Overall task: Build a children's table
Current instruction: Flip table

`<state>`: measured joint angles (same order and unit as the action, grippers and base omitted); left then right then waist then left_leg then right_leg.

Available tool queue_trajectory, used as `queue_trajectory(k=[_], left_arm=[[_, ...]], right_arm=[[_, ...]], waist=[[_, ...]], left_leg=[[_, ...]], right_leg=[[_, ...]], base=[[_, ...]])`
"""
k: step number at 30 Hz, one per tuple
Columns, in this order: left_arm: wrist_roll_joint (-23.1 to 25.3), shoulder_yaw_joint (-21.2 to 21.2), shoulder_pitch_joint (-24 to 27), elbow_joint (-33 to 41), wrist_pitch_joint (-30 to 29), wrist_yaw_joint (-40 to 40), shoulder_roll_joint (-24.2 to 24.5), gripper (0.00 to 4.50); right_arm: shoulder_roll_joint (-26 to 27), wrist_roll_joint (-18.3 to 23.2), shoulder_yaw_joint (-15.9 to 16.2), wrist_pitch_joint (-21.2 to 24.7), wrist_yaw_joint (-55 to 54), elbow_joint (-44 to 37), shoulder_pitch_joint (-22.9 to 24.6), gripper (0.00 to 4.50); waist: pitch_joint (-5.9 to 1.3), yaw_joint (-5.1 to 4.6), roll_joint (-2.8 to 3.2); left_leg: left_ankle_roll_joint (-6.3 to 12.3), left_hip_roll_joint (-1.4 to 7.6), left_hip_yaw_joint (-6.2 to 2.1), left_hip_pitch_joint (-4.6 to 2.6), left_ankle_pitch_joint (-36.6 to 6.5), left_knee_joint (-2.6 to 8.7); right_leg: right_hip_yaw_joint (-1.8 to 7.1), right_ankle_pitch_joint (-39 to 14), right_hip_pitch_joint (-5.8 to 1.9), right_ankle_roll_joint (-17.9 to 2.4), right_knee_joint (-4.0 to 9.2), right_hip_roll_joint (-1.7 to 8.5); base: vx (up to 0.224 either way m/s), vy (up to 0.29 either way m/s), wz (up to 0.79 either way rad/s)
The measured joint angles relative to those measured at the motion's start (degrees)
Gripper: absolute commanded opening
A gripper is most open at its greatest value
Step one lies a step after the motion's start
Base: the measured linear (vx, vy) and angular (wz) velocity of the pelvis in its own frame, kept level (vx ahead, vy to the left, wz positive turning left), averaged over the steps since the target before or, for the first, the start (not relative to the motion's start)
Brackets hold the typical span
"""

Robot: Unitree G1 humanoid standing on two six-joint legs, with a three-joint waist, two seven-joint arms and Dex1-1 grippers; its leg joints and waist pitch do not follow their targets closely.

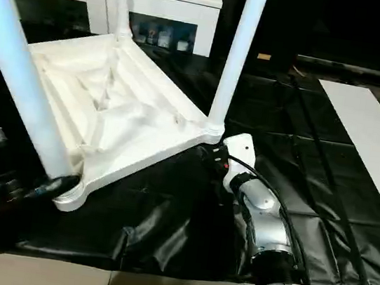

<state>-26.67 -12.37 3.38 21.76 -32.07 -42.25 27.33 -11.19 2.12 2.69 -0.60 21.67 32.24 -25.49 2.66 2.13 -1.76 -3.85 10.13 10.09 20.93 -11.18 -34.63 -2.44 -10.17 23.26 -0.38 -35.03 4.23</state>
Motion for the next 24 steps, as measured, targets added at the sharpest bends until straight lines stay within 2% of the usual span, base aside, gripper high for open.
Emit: queue_trajectory(k=[3, 7, 10, 13, 18, 22, 24], left_arm=[[2.13, 0.31, -1.4, -1.56, 0.64, 3.81, -1.53, 4.46], [3.36, -0.35, -1.39, -3.1, 2.43, 6.48, -1.92, 4.46], [3.56, -2.22, 0.73, -2.93, 3.75, 6.56, -0.73, 4.46], [3.87, -5.1, 3.87, -2.98, 4.36, 6.37, 0.33, 4.46], [3.91, -7.97, 5.89, -3.46, 5.15, 6.45, 1.18, 4.46], [4.19, -10.95, 7.92, -4.78, 7.7, 6.88, 2.4, 4.46], [5.88, -12.36, 7.73, -6.46, 8.98, 8.85, 2.99, 4.46]], right_arm=[[-0.04, -0.01, -0.03, 0.09, -0.02, -0.06, 0.01, 3.94], [-0.05, 0.02, 0.02, 0.12, 0.14, -0.24, 0.03, 3.94], [-0.04, 0.96, -0.07, -0.19, 1.6, -2.35, 0.89, 3.94], [-0.04, 4.07, -0.75, -1.89, 5.22, -5.32, 2.43, 3.94], [0.15, 6.51, -1.15, -3.37, 7.97, -6.35, 2.9, 3.94], [0.39, 8.93, -2.69, -4.76, 10.1, -6.37, 2.18, 3.94], [0.39, 9.46, -2.98, -5.08, 11.2, -6.14, 1.15, 3.94]], waist=[[0.0, -0.38, -0.01], [-0.01, -0.33, -0.03], [-0.04, -0.43, -0.13], [-0.02, -0.39, -0.31], [0.05, -0.04, -1.0], [-0.02, -0.2, -1.9], [-0.1, -0.35, -2.26]], left_leg=[[-0.01, 0.05, -0.01, 0.03, 0.0, 0.0], [-0.01, 0.07, -0.03, 0.03, 0.01, 0.01], [-0.01, 0.07, -0.03, 0.05, 0.0, 0.02], [-0.01, 0.07, -0.03, 0.04, 0.0, 0.04], [-0.01, 0.06, -0.04, 0.03, 0.0, 0.03], [-0.01, 0.06, -0.07, 0.0, 0.0, 0.04], [-0.01, 0.1, -0.1, -0.04, 0.0, 0.04]], right_leg=[[-0.01, 0.0, 0.01, 0.01, -0.03, -0.05], [-0.05, -0.01, 0.04, 0.02, -0.02, -0.07], [-0.03, -0.03, 0.05, 0.05, 0.02, -0.07], [-0.05, -0.06, 0.06, 0.1, 0.01, -0.07], [-0.04, -0.19, 0.06, 0.32, 0.01, -0.06], [-0.05, -0.2, 0.05, 0.34, -0.03, -0.07], [-0.05, -0.2, 0.05, 0.33, -0.05, -0.12]], base=[[0.0, 0.0, 0.0], [0.0, 0.0, 0.0], [0.0, 0.0, 0.0], [0.0, 0.0, 0.0], [0.0, 0.0, 0.0], [0.0, 0.0, 0.0], [0.0, 0.0, 0.0]])
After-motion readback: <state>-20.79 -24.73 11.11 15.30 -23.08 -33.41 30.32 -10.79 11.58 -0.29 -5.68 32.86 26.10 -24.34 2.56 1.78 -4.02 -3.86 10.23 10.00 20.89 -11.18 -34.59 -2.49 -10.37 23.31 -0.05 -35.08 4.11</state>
